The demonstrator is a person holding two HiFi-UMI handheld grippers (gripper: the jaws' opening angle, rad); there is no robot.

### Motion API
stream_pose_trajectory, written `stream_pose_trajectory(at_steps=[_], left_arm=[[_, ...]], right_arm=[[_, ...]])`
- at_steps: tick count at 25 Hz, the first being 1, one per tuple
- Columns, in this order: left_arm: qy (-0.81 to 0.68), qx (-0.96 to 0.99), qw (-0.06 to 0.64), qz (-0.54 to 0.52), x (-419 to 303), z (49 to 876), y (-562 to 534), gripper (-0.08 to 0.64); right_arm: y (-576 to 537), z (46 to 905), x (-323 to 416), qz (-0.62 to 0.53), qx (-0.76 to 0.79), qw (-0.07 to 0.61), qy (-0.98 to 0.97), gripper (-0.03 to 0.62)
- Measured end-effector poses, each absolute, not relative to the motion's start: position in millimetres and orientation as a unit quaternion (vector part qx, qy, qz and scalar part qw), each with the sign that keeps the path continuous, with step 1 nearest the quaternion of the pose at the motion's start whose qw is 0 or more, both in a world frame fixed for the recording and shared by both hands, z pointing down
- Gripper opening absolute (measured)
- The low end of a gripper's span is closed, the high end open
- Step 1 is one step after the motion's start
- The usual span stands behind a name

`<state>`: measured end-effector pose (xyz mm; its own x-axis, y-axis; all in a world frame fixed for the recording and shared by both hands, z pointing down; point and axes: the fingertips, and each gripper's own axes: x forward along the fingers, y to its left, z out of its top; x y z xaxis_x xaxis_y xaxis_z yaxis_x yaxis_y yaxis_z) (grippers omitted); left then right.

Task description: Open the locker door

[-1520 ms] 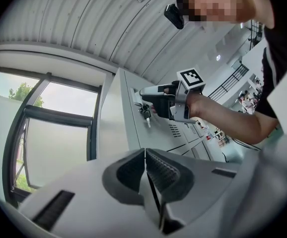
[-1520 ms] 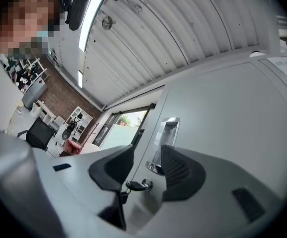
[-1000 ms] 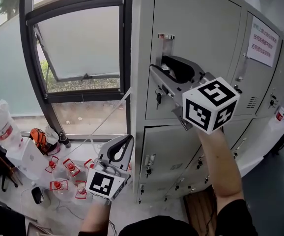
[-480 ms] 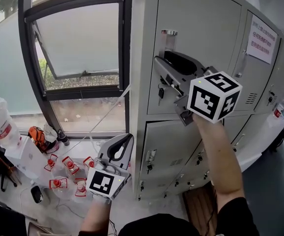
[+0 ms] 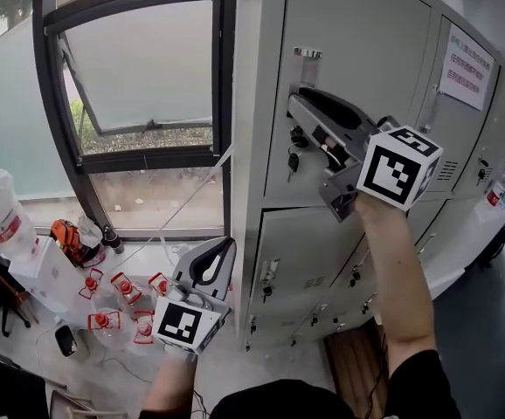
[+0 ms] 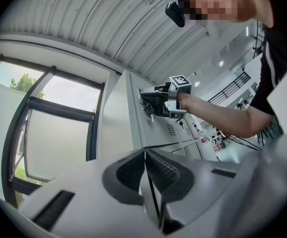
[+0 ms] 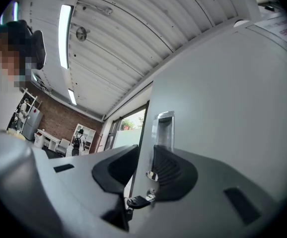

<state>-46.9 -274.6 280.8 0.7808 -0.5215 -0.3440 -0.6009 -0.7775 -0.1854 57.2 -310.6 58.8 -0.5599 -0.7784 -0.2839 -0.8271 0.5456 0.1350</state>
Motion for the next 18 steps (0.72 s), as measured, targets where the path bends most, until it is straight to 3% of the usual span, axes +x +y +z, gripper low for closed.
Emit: stream_pose_trajectory(at_steps=[18], left_arm=[[0.243,-0.948,0.147,0.145,-14,277,-256,0.023]], right_arm=[[-195,58,86,0.080,-0.288,0.159,0.941,0.061]])
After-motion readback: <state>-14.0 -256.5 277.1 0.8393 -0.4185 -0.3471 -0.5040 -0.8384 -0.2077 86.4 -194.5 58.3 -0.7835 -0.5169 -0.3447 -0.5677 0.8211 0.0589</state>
